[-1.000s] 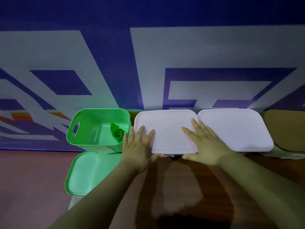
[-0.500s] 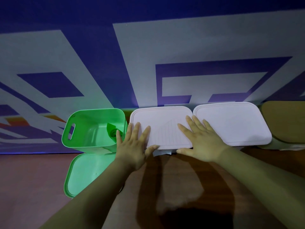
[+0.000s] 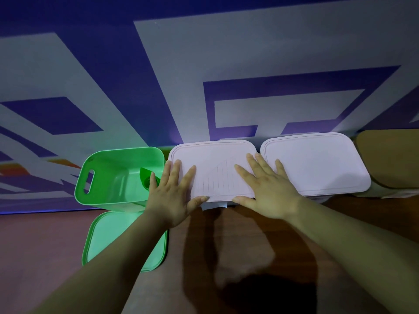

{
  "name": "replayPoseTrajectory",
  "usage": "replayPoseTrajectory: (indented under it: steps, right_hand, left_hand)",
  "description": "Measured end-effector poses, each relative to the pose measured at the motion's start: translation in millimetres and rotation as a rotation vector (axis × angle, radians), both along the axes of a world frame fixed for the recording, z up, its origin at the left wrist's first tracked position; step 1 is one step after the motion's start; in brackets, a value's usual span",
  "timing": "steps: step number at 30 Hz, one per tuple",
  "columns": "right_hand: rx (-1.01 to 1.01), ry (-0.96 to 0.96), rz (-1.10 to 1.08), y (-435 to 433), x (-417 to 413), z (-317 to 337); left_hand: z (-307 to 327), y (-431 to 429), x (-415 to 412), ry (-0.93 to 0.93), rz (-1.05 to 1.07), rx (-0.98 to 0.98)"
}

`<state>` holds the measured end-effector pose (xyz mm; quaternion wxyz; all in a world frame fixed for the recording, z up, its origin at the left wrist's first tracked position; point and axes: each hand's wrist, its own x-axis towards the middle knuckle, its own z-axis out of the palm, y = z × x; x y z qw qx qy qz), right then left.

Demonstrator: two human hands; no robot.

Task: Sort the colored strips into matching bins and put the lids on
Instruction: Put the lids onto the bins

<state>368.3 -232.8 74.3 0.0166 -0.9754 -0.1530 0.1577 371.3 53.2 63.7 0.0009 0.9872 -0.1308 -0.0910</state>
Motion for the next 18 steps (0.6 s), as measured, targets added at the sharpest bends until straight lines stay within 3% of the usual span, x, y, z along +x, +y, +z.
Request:
replayPoseTrajectory:
  steps: [10,14,18]
  right_hand:
    - [0.033,0.029,-0.05,5,-3,16]
    - [0.122,-0.144,-0.045,29,-33,27]
    - [0.323,-0.335,0.086,71,-82,16]
  left_hand:
    - [8,2,-3,0.051,0.02,-0.048]
    - [16,20,-38,-0.031,0.039,-0.13]
    - [9,62,-100,-0.052,0.218,-0.209]
